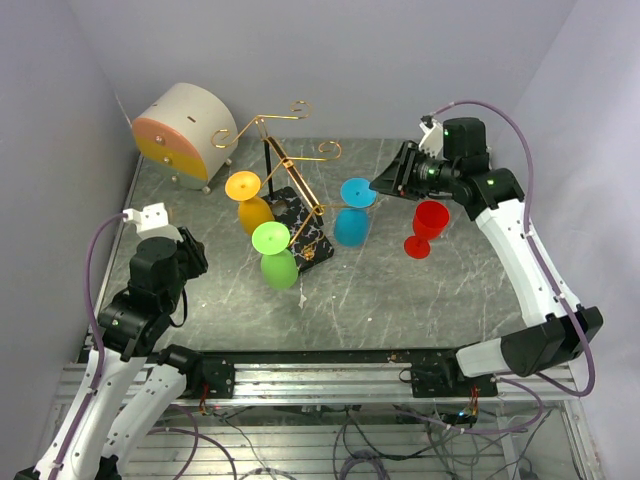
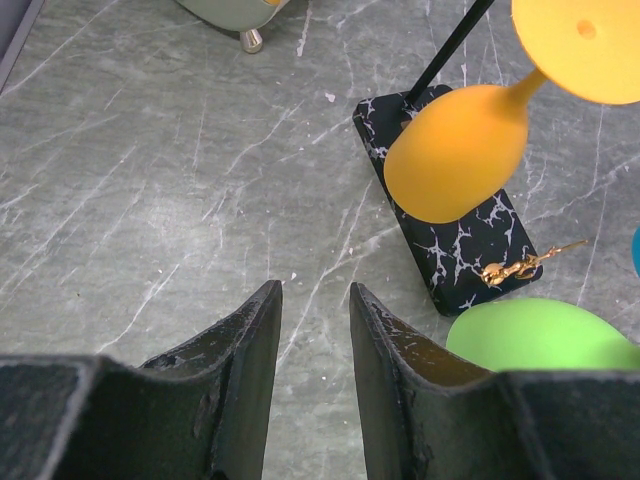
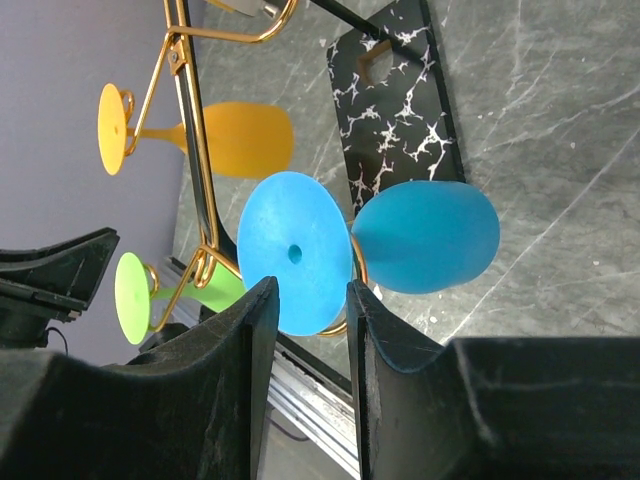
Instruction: Take the wine glass off the wine glass rack
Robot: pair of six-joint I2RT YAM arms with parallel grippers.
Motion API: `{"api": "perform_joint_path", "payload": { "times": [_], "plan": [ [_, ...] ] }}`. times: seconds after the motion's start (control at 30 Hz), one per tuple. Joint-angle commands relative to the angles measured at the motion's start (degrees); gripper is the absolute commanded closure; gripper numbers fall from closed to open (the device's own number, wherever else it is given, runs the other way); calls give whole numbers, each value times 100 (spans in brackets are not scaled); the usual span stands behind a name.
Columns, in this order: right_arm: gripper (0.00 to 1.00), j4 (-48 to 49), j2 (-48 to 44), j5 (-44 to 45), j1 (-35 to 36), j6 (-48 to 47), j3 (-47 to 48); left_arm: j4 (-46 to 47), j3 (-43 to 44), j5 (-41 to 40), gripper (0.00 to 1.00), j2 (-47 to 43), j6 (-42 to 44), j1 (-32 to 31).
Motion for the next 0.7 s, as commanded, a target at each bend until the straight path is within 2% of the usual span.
{"api": "perform_joint_path", "payload": {
  "times": [0.0,0.53,0.67],
  "plan": [
    [67,135,90,1,65,-61,-53,157,-30,-133,56,5,-13,23],
    [68,178,145,33,178,-51,-48,152,-30,-144,56,33,-17,23],
    [68,22,137,420,198,-88,43,157,-30,-142,56,31,-19,24]
  ]
}}
